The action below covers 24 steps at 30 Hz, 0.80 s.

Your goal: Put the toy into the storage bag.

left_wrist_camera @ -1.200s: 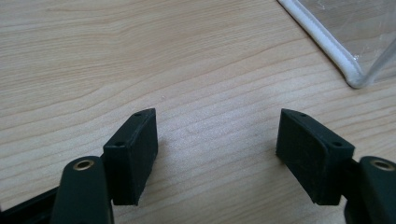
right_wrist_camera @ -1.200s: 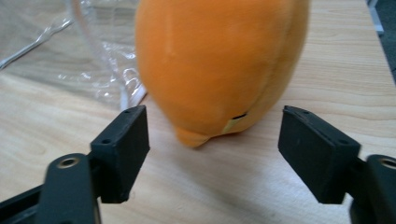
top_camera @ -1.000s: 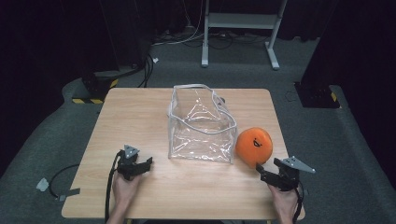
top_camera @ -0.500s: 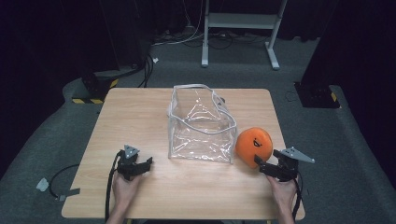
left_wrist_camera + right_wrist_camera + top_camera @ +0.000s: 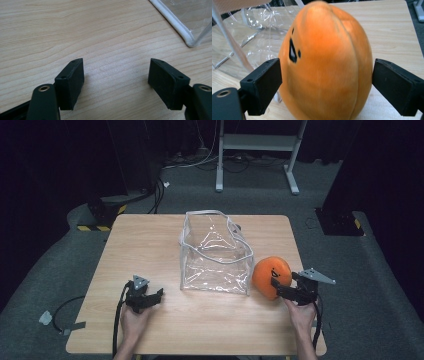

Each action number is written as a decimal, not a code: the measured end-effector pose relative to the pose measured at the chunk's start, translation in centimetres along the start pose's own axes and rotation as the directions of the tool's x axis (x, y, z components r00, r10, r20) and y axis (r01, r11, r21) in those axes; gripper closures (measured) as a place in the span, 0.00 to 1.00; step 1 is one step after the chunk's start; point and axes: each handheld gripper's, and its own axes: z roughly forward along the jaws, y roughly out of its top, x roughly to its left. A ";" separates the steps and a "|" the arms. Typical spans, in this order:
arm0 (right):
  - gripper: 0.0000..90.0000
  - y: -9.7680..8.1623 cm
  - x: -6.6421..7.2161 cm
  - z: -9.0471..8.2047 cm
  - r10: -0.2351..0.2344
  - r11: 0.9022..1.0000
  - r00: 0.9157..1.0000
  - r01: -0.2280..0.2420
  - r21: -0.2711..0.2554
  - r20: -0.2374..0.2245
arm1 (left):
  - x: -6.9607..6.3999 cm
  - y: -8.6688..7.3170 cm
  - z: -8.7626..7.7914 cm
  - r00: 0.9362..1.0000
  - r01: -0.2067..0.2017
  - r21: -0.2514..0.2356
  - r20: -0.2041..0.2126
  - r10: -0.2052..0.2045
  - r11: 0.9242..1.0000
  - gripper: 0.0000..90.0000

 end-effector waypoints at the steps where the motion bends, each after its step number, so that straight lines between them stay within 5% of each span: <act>1: 0.10 0.1 0.0 0.1 -0.003 1.000 1.000 0.003 -0.001 0.000 | 0.0 0.0 0.0 1.000 0.000 0.000 0.000 0.000 1.000 0.32; 15: 0.12 1.0 -0.2 1.5 -0.008 0.999 1.000 0.008 0.041 0.001 | 0.0 0.0 0.0 1.000 0.000 0.000 0.000 0.000 1.000 0.32; 24: 0.23 1.1 -0.5 1.7 0.006 0.998 1.000 -0.004 0.065 -0.027 | 0.0 0.0 0.0 1.000 0.000 0.000 0.000 0.000 1.000 0.32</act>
